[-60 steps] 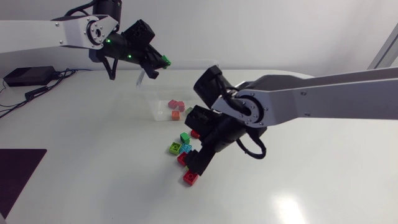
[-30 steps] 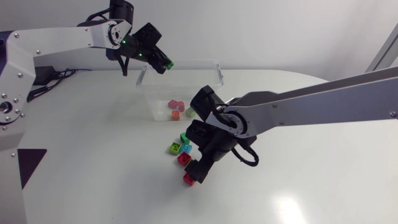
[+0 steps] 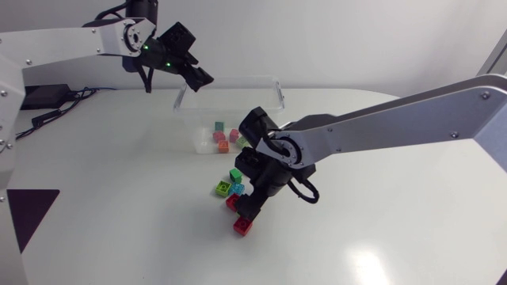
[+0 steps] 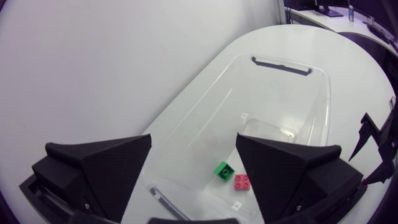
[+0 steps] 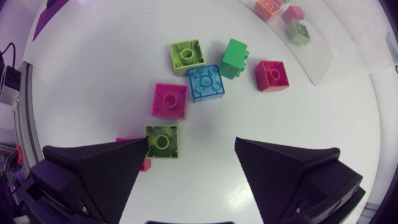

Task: Place the duplo bricks in the container

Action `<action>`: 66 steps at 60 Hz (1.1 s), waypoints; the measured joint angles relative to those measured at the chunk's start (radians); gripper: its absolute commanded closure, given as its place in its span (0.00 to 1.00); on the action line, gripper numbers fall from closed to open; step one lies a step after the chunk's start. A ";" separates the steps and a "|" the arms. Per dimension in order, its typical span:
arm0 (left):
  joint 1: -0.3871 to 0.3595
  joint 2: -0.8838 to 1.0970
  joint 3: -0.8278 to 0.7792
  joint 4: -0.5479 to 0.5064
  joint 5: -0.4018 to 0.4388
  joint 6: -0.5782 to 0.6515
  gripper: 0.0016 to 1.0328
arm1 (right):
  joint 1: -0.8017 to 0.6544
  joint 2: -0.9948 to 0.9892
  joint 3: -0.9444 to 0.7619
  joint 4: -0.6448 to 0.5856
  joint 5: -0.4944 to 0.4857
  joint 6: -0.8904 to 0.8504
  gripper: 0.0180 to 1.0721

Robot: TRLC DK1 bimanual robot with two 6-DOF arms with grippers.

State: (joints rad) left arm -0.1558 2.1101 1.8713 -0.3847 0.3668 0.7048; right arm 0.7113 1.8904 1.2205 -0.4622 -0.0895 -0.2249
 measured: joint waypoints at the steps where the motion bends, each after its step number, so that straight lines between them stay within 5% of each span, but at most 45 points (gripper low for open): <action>1: 0.002 -0.010 -0.010 0.001 0.000 0.000 0.04 | 0.002 0.002 0.000 0.002 0.005 0.000 0.05; 21: 0.005 -0.185 -0.204 0.095 0.004 0.000 0.04 | 0.047 0.031 0.000 0.001 0.038 0.000 0.05; 66: -0.004 -0.233 -0.273 0.116 0.003 0.000 0.04 | -0.079 -0.038 -0.015 -0.029 0.063 -0.023 0.05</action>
State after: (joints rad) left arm -0.1600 1.8771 1.5986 -0.2691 0.3702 0.7044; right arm 0.6319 1.8526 1.2057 -0.4908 -0.0269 -0.2481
